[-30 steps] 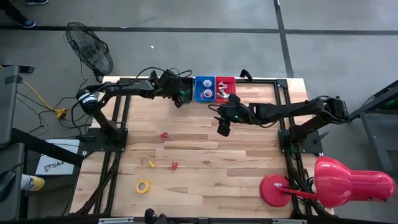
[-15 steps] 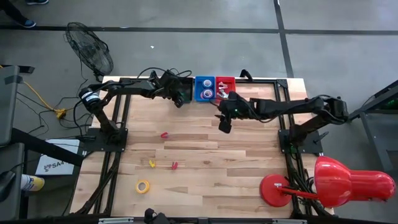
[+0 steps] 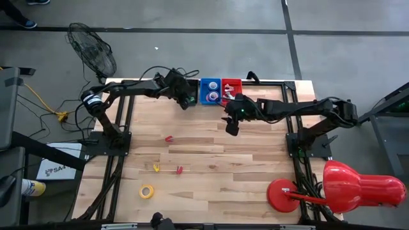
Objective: Pick and place Stapler, Stapler remover, tape
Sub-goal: Put the yellow tape into the blue bin
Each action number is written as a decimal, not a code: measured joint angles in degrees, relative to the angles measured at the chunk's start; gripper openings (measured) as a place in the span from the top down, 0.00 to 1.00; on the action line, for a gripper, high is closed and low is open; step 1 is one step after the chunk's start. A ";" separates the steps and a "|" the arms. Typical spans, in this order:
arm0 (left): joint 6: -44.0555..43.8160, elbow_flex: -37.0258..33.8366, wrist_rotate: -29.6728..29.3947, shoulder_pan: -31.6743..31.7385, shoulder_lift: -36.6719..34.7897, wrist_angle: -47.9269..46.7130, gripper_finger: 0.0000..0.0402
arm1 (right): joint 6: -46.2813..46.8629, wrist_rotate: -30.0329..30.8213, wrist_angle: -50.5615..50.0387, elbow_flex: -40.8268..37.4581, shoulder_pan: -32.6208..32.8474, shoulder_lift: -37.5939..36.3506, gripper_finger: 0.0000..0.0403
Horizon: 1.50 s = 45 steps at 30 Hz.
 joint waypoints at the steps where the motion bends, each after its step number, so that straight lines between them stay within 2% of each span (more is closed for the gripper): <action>1: 1.05 0.76 0.73 0.00 -0.41 -1.23 0.57 | -0.01 -0.25 -0.16 0.00 0.00 0.00 0.56; 3: 3.47 2.78 1.92 0.00 -1.33 -5.08 0.57 | 0.01 -0.79 -0.61 0.00 0.00 0.00 0.56; 7: 9.11 6.63 4.03 -0.09 -4.38 -18.68 0.57 | 0.01 -1.46 -1.49 0.00 0.02 0.02 0.56; 11: 12.46 8.75 2.62 -1.78 -9.65 -32.20 0.57 | 0.01 -1.46 -1.54 0.00 0.02 0.02 0.56; 14: 11.91 8.73 0.35 -4.61 -15.03 -38.99 0.57 | 0.00 -1.51 -1.51 0.00 0.02 0.02 0.56; 21: -1.48 8.49 -8.94 -15.14 -27.22 -50.66 0.57 | -1.11 -1.70 -1.39 0.00 0.02 0.02 0.56; 27: -14.17 8.49 -15.60 -27.53 -32.10 -58.03 0.57 | -3.55 -1.74 -1.35 0.00 0.02 0.02 0.56; 35: -20.16 8.47 -15.50 -44.82 -32.16 -61.80 0.57 | -7.38 -1.76 -0.97 0.00 0.02 0.02 0.56; 45: -33.96 8.45 -15.08 -61.21 -31.64 -61.60 0.57 | -8.98 -2.18 -0.93 -0.01 0.02 0.02 0.56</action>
